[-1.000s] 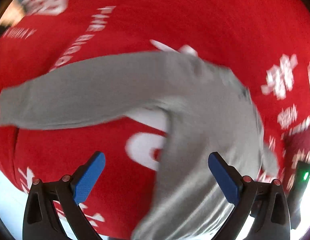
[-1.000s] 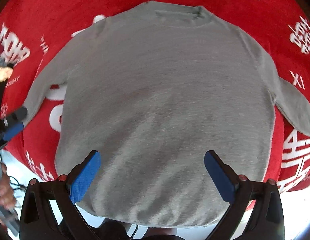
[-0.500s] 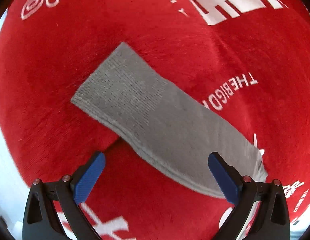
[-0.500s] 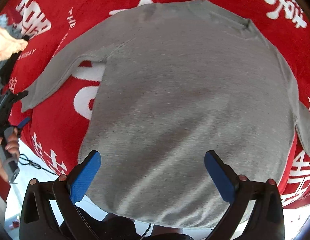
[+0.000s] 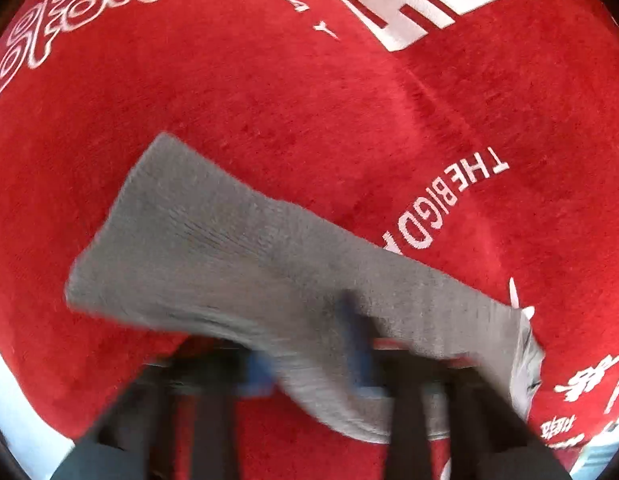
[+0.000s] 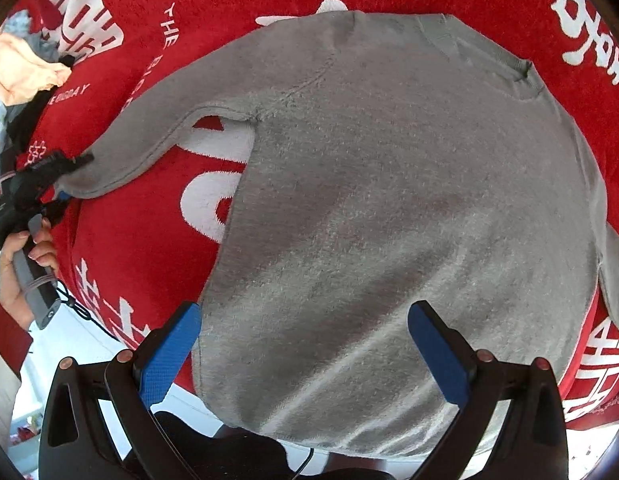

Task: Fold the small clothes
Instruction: 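Move the left gripper to the sweater's sleeve cuff and grasp it, then lift the held sleeve with the left gripper and fold it across the sweater body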

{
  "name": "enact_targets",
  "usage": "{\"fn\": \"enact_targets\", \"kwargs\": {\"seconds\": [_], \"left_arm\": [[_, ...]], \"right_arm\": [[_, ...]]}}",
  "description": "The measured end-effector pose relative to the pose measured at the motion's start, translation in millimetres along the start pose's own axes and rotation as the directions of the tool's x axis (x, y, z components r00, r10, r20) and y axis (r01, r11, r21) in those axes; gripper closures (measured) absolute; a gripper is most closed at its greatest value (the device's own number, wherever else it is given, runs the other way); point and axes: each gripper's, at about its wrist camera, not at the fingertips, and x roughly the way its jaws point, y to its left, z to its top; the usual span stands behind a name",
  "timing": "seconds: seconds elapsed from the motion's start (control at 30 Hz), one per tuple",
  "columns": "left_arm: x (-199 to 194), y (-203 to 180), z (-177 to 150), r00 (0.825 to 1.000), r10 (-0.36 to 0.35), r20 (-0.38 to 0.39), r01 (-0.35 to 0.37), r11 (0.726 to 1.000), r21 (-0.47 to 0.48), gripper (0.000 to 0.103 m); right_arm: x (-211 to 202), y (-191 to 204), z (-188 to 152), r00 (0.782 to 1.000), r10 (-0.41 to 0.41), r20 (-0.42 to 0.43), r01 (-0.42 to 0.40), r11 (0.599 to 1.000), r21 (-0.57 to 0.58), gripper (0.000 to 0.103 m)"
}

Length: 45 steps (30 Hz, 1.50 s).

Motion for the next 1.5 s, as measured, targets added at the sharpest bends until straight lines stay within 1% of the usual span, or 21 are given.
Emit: {"fn": "enact_targets", "kwargs": {"seconds": [0.07,0.17,0.27,0.33,0.4,0.5,0.57,0.67,0.77,0.87,0.9,1.0,1.07,1.13,1.17,1.2,1.27,1.3,1.37,1.43,1.5], "left_arm": [[-7,-2,3,1.000,-0.005,0.015,0.005,1.000,0.007,0.095],[-26,-30,4,0.997,-0.015,0.070,0.008,0.996,0.094,0.095],[-49,-79,-2,0.990,-0.091,0.104,0.068,0.976,0.205,0.095],[-61,-119,-11,0.981,-0.160,0.110,0.125,0.953,0.276,0.095],[-70,-165,-24,0.967,-0.235,0.097,0.189,0.919,0.345,0.095],[-72,-238,-56,0.942,-0.333,0.046,0.279,0.850,0.447,0.095],[-66,-289,-86,0.923,-0.383,-0.015,0.339,0.796,0.502,0.095],[-44,-356,-138,0.909,-0.402,-0.109,0.389,0.724,0.570,0.095],[-15,-404,-198,0.900,-0.384,-0.204,0.423,0.663,0.618,0.095],[20,-437,-256,0.915,-0.312,-0.258,0.401,0.613,0.681,0.095],[31,-443,-270,0.920,-0.287,-0.265,0.389,0.606,0.694,0.095],[70,-454,-310,0.951,-0.157,-0.266,0.306,0.586,0.750,0.095],[85,-451,-327,0.962,-0.085,-0.261,0.262,0.568,0.780,0.095],[86,-447,-337,0.963,-0.051,-0.266,0.248,0.559,0.791,0.095],[81,-443,-338,0.962,-0.051,-0.267,0.250,0.554,0.794,0.091],[75,-442,-337,0.963,-0.048,-0.264,0.247,0.547,0.800,0.083],[54,-435,-327,0.973,-0.050,-0.224,0.215,0.541,0.813,0.009],[44,-425,-316,0.981,-0.059,-0.184,0.186,0.545,0.818,0.004],[22,-410,-295,0.990,-0.069,-0.125,0.143,0.542,0.828,0.005],[14,-395,-270,0.996,-0.046,-0.071,0.084,0.562,0.823,0.005],[12,-378,-242,1.000,0.001,0.007,-0.006,0.585,0.811,0.005]], "right_arm": [[-2,-5,-3,1.000,0.013,0.001,-0.013,1.000,0.010,0.000],[-5,-19,-7,1.000,0.027,0.009,-0.027,0.999,0.026,0.000],[-8,-37,-8,0.999,0.039,0.015,-0.039,0.998,0.058,0.000],[-13,-53,-9,0.999,0.044,0.028,-0.046,0.996,0.081,0.000],[-22,-70,-11,0.997,0.049,0.055,-0.055,0.993,0.105,0.000],[-34,-102,-13,0.995,0.056,0.084,-0.068,0.987,0.148,0.000],[-41,-123,-16,0.994,0.052,0.100,-0.069,0.982,0.174,0.000],[-48,-160,-23,0.992,0.045,0.122,-0.072,0.970,0.231,0.000],[-51,-200,-34,0.990,0.035,0.135,-0.074,0.952,0.296,0.000],[-48,-240,-48,0.991,0.027,0.135,-0.074,0.931,0.357,0.000],[-45,-254,-54,0.991,0.022,0.133,-0.071,0.923,0.378,0.000],[-35,-287,-66,0.992,0.017,0.121,-0.068,0.900,0.431,0.000],[-29,-301,-72,0.993,0.021,0.113,-0.071,0.886,0.459,0.000],[-24,-313,-76,0.994,0.025,0.104,-0.072,0.875,0.479,0.000],[-23,-314,-76,0.994,0.027,0.104,-0.075,0.871,0.486,0.000],[-22,-317,-76,0.994,0.027,0.108,-0.077,0.869,0.490,0.000],[-24,-320,-71,0.993,0.025,0.119,-0.080,0.867,0.492,0.000],[-26,-321,-67,0.991,0.028,0.131,-0.090,0.866,0.492,0.000],[-29,-318,-55,0.986,0.041,0.160,-0.114,0.869,0.482,0.000],[-28,-310,-36,0.980,0.069,0.188,-0.150,0.874,0.461,0.000],[-22,-301,-14,0.976,0.078,0.205,-0.161,0.890,0.427,0.000]]}}
